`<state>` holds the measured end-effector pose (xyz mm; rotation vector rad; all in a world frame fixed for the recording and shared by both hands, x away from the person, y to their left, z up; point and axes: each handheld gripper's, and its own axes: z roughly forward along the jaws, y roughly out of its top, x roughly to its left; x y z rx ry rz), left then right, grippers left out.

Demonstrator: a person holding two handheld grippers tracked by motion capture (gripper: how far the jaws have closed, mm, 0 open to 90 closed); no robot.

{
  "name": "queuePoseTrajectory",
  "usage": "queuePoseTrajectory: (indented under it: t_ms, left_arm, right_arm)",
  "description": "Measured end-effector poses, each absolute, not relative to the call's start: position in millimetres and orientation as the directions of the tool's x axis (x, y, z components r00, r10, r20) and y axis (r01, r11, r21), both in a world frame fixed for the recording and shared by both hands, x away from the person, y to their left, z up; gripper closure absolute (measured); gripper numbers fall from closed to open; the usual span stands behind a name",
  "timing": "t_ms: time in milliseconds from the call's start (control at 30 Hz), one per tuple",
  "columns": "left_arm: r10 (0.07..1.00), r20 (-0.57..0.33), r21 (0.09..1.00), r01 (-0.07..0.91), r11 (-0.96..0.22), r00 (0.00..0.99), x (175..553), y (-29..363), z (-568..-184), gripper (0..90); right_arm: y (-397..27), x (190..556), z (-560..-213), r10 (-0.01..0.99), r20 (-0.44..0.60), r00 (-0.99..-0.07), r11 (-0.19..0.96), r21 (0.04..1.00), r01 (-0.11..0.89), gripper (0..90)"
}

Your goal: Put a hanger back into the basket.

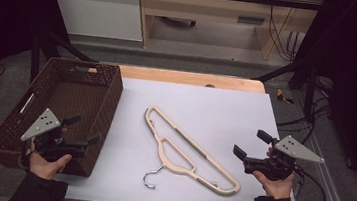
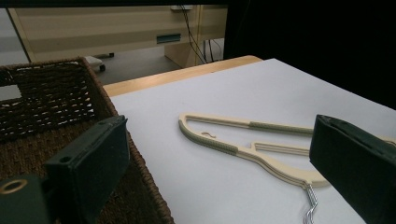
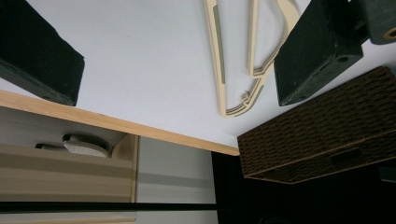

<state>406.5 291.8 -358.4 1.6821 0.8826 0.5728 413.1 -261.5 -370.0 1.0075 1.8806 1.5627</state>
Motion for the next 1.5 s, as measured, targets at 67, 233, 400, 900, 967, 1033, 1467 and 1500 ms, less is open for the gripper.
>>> queuePoseTrajectory:
  t_ms: [67,233,400,900,967,1033,1467,1500]
  left_arm:
    - [0.795,-0.060,0.956,0.263,-0.127,0.604,406,292,-358,4.6]
    - [0.795,-0.061,0.957,0.263,-0.127,0.604,405,294,-356,4.8]
    - [0.797,-0.055,0.956,0.263,-0.132,0.602,406,294,-356,4.9]
    - [0.793,-0.045,0.951,0.270,-0.152,0.607,407,291,-358,5.1]
    - [0.794,-0.045,0.950,0.271,-0.153,0.606,407,291,-358,5.1]
    - [0.794,-0.048,0.950,0.272,-0.150,0.606,407,291,-359,5.1]
    - [0.789,-0.040,0.950,0.268,-0.160,0.614,406,288,-358,5.2]
    - [0.787,-0.040,0.950,0.268,-0.161,0.616,406,288,-358,5.2]
  right_arm:
    - [-261,413,-370,0.790,0.086,-0.606,0.070,0.971,0.229,1.9]
    - [-259,412,-368,0.790,0.065,-0.609,0.098,0.968,0.230,2.7]
    - [-248,409,-362,0.776,0.051,-0.628,0.137,0.959,0.247,5.1]
    - [-201,412,-379,0.668,0.028,-0.743,0.363,0.860,0.359,13.8]
    - [-196,412,-383,0.657,0.024,-0.753,0.391,0.844,0.368,15.2]
    - [-192,412,-388,0.650,0.021,-0.760,0.416,0.827,0.379,16.3]
    - [-166,412,-425,0.587,0.029,-0.809,0.565,0.701,0.436,35.6]
    - [-166,412,-428,0.584,0.046,-0.811,0.566,0.693,0.446,37.9]
